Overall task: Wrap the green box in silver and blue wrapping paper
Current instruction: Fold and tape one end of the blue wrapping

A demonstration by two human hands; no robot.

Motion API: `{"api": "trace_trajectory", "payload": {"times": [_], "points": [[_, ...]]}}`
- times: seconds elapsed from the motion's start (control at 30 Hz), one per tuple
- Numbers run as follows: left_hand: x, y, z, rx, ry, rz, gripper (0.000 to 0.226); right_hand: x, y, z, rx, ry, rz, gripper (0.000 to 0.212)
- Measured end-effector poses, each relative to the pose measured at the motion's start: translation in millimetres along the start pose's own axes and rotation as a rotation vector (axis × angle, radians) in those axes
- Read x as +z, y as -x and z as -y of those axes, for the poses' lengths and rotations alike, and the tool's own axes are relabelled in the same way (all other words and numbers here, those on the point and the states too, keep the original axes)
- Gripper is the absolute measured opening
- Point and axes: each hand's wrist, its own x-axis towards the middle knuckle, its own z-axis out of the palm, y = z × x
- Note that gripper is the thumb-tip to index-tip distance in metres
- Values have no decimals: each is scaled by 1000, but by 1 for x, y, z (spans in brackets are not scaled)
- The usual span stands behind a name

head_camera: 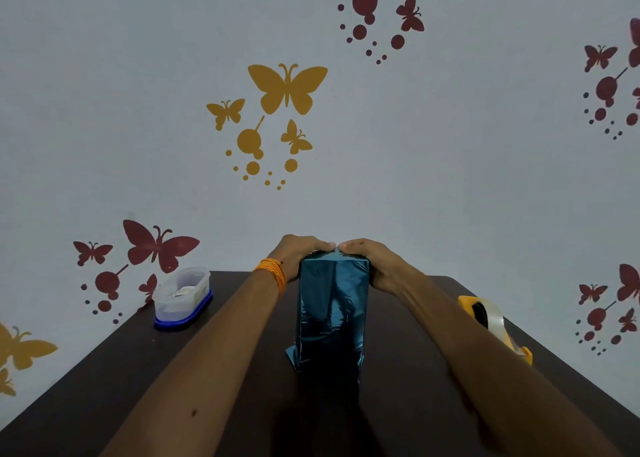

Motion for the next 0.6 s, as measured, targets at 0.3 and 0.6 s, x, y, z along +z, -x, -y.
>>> {"api": "trace_trajectory", "payload": {"times": [0.3, 0.6], "points": [[0, 0, 10, -7, 261, -60, 35, 2, 3, -1, 17, -35, -17, 6], [-2, -10, 16, 10, 232, -99, 40, 3, 2, -1, 27, -29, -20, 10]]}}
